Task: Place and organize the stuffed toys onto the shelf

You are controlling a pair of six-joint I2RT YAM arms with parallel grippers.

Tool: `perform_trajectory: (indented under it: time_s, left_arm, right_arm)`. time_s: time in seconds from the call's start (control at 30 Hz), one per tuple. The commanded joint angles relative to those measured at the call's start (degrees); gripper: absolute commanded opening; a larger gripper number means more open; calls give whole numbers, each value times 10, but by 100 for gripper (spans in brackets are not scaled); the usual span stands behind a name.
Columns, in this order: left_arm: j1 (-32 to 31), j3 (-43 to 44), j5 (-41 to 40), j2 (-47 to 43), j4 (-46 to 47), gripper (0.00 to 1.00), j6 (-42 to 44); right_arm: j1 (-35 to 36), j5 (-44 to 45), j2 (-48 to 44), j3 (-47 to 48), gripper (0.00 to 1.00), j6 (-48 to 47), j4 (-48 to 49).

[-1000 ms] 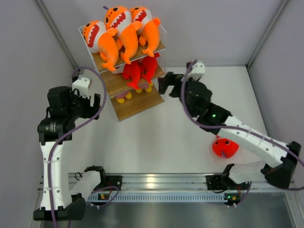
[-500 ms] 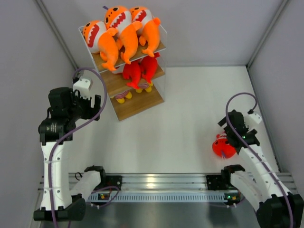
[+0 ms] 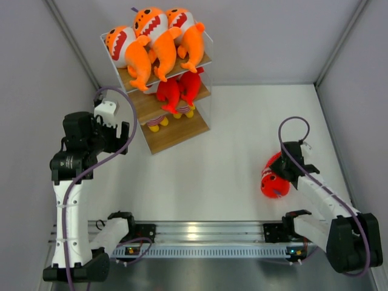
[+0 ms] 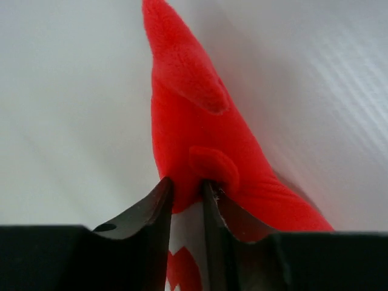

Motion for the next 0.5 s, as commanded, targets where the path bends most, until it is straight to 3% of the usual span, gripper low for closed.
perform_trajectory:
  time_s: [0.0,0.03,0.13,0.17,0.2,0.37,0.47]
  left_arm:
    - [-1,0,8,-4,5,86,5]
    - [-1,1,10,-3,5,86,4]
    - [-1,3,9,-3,5,86,5]
    - [-1,3,7,-3,5,86,4]
    - [0,2,3,-3,5,86,6]
    - [-1,-4,24,-8,-2,85,10]
    - [-1,-10,79,-11,-19,85,20]
  right_arm:
    - [45,-191,32,-37,16,39,74]
    - [58,-192,55,-29,0,41,85]
    - [146,-193,124,39,0,-16,151]
    - [205,-198,147,105,0,-50,161]
    - [233,-229,199,145,0,-132,167]
    - [386,-312,332,379,0,-360,90]
    - [443,-345,364,426,0,-446,85]
